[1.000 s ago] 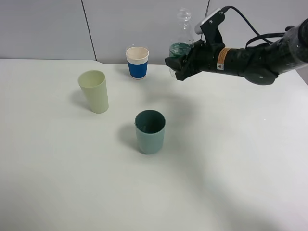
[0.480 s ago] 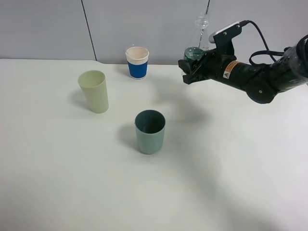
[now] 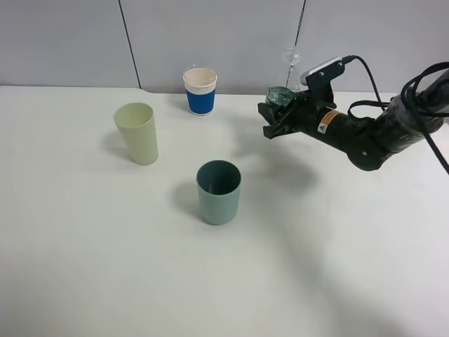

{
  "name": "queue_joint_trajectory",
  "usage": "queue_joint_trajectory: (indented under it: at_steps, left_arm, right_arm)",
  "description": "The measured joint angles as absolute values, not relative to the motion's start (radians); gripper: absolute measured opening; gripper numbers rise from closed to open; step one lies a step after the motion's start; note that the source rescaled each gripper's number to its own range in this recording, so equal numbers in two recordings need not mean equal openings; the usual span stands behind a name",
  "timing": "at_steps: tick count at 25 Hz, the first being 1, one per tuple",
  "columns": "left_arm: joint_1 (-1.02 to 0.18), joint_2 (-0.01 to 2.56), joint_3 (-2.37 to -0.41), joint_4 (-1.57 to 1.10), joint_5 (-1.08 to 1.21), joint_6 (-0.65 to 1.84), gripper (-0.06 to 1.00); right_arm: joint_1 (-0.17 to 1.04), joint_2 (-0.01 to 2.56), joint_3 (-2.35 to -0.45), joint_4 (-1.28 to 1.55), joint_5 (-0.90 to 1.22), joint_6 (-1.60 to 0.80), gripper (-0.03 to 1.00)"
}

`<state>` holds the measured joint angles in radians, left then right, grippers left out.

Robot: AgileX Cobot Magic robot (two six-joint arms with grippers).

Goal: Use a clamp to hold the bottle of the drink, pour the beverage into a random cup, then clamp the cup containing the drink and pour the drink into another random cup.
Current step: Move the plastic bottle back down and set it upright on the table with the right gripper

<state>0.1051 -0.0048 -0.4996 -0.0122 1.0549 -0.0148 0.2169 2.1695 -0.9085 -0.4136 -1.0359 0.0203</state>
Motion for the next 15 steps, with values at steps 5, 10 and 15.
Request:
queue_joint_trajectory:
  at_steps: [5,10,15]
  left_arm:
    - [0.105,-0.005,-0.5,-0.012,1.055,-0.015,0.96]
    - [0.105,-0.005,-0.5,-0.012,1.055,-0.015,0.96]
    - [0.105,-0.005,-0.5,-0.012,1.055,-0.015,0.96]
  right_arm:
    - [0.217,2.22,-0.909,-0.395,-1.054,0.0,0.06]
    - [0.217,2.252,-0.909,-0.393,-1.072,0.0,0.06]
    - [0.217,2.26,-0.909,-0.39,-1.079,0.0,0.06]
